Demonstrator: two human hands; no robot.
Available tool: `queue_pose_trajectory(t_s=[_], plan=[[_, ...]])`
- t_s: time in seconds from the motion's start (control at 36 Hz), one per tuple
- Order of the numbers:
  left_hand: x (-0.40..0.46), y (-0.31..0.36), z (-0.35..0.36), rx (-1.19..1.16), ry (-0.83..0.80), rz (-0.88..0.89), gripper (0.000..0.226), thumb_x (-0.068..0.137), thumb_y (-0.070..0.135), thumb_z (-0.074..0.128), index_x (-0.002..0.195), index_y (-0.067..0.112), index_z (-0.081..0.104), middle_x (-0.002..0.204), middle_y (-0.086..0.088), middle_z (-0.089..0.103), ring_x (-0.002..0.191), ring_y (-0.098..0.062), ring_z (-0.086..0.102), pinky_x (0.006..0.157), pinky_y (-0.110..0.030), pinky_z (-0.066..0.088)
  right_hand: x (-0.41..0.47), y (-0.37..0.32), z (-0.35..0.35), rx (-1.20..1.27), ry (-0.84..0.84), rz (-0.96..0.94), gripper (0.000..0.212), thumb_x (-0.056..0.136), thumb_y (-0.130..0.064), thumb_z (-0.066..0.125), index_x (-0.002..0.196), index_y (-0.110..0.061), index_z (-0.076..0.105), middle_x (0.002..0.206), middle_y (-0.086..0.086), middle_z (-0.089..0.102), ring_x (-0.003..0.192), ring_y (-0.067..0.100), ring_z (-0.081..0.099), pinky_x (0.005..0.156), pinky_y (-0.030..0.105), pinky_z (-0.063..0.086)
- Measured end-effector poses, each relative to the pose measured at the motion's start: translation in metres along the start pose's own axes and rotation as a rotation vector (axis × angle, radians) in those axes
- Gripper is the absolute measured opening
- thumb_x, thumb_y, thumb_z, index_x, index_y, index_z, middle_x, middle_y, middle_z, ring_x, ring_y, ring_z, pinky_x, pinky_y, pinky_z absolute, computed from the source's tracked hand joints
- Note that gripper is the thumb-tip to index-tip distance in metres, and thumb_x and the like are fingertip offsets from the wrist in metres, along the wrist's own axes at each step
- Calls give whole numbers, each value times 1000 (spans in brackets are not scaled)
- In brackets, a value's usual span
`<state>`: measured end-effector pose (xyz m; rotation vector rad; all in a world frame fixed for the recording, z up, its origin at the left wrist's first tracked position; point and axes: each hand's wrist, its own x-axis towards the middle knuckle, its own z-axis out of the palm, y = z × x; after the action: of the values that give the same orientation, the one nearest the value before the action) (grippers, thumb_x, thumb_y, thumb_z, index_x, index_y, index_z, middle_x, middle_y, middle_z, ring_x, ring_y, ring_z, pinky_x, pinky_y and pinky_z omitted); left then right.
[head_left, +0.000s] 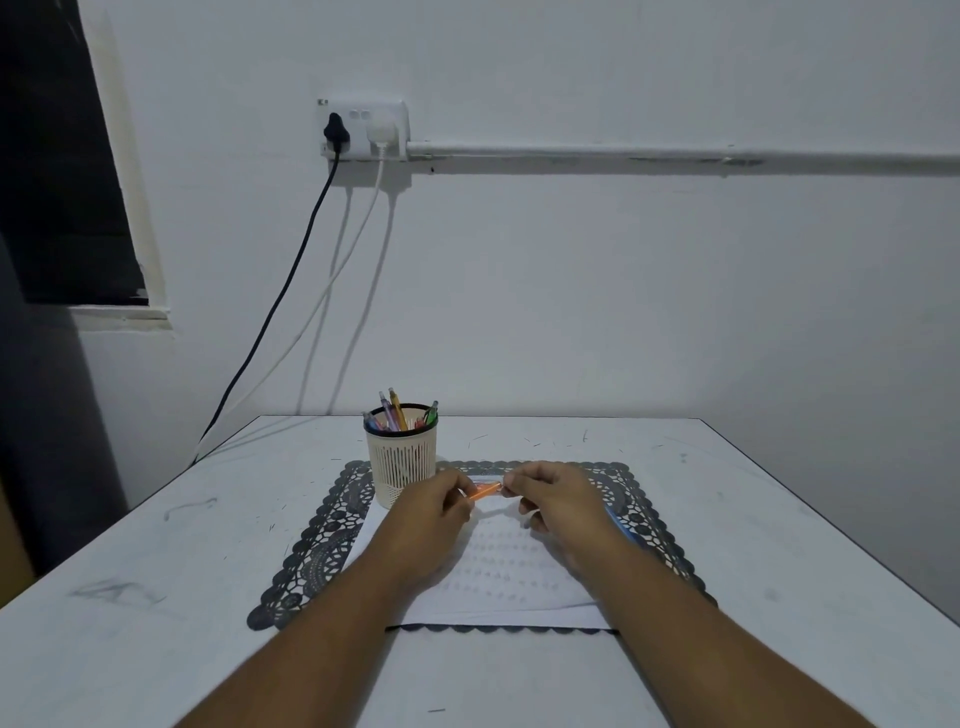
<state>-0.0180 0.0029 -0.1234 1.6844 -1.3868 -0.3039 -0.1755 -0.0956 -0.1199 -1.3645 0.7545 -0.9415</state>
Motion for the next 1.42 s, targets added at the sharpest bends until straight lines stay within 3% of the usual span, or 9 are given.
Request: queue_pose_trajectory(t_s=[0.36, 0.56, 0.78, 0.89, 0.97, 1.22, 1.42], plan=[[0, -3, 0, -24, -3, 31, 19, 100, 13, 61, 91, 28, 67, 72, 6, 61, 59, -2, 49, 55, -17, 35, 2, 2, 0, 21, 9, 23, 6, 93, -6, 73, 91, -2, 76, 82, 12, 74, 62, 17, 51, 44, 24, 33], [0, -3, -2, 36, -7, 71, 17, 100, 15, 61, 93, 29, 67, 75, 6, 64, 62, -3, 52, 57, -18, 38, 5, 5, -1, -22, 7, 1, 9, 93, -14, 75, 86, -9, 78, 87, 13, 77, 66, 18, 54, 50, 27, 39], [-1, -3, -4, 116, 11, 115, 12, 100, 16, 62, 100, 27, 67, 78, 7, 65, 69, -4, 57, 61, -19, 40, 5, 6, -2, -36, -1, -67, 10, 91, -11, 78, 88, -2, 76, 80, 12, 74, 64, 17, 55, 58, 31, 44], [-1, -1, -4, 96, 14, 121, 14, 100, 16, 62, 99, 29, 67, 76, 9, 63, 67, -2, 55, 58, -15, 35, 3, 2, -3, -8, -1, -59, 8, 91, -7, 76, 91, 1, 76, 82, 14, 75, 60, 15, 54, 49, 25, 41], [-2, -1, -4, 66, 15, 134, 17, 99, 14, 62, 95, 29, 67, 73, 8, 62, 66, -1, 55, 58, -15, 36, 3, 2, -3, 12, -4, -56, 7, 92, -5, 75, 93, 1, 76, 87, 20, 76, 61, 17, 55, 48, 28, 38], [-4, 0, -4, -53, 16, 103, 19, 99, 12, 64, 90, 28, 68, 73, 2, 63, 62, -2, 51, 57, -17, 37, 5, 5, -3, 10, -35, -78, 5, 88, 0, 76, 88, -4, 80, 89, 22, 76, 72, 23, 61, 47, 32, 39], [-3, -2, -5, 2, 10, 125, 20, 99, 12, 63, 90, 30, 66, 72, 9, 62, 63, -1, 52, 58, -17, 39, -3, 1, -1, -92, -40, -102, 8, 91, -11, 78, 86, -14, 82, 86, 13, 77, 74, 19, 59, 60, 34, 43]])
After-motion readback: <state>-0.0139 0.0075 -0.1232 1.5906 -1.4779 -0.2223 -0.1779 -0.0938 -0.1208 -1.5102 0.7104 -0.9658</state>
